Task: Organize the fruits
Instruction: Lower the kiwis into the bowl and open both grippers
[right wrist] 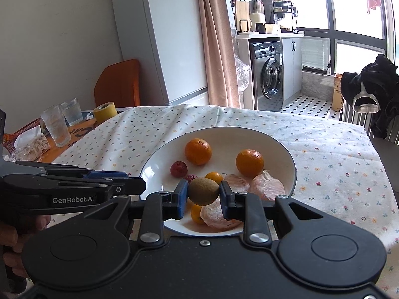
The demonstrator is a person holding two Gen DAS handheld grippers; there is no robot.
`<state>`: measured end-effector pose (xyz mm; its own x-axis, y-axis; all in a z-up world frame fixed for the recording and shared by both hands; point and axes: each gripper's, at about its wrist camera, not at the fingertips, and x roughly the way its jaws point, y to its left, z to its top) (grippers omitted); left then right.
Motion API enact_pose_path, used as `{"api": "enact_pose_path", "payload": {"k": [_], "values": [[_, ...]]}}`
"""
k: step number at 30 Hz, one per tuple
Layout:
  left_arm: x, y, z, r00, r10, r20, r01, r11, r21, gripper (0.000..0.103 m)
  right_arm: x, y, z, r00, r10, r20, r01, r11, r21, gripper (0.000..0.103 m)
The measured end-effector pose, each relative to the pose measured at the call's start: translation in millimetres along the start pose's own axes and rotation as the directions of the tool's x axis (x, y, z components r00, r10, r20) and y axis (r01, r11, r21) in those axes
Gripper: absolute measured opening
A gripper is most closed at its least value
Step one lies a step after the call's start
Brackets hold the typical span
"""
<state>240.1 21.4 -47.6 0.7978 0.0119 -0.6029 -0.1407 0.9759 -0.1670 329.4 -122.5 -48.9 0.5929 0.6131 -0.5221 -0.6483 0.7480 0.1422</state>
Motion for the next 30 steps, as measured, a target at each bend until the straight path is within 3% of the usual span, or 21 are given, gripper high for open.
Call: {"api": "enact_pose_path", "payload": {"k": [19, 23, 30], "values": [[-29, 42, -10, 0.998, 0.057, 0.003, -0.057, 0.996, -0.075, 0.035, 13, 28, 18, 1.000, 0.012, 0.009, -0.012, 1.000, -0.028, 0.026], [-33, 48, -12, 0.998, 0.062, 0.002, -0.062, 0.994, -0.086, 0.036, 17, 29, 18, 1.000, 0.012, 0.005, -0.012, 1.000, -0.010, 0.032], [-41, 51, -15, 0.997, 0.080, 0.011, -0.079, 0.992, -0.100, 0.061, 8, 25, 13, 1.000, -0.003, 0.005, 0.003, 1.000, 0.017, 0.032]]}}
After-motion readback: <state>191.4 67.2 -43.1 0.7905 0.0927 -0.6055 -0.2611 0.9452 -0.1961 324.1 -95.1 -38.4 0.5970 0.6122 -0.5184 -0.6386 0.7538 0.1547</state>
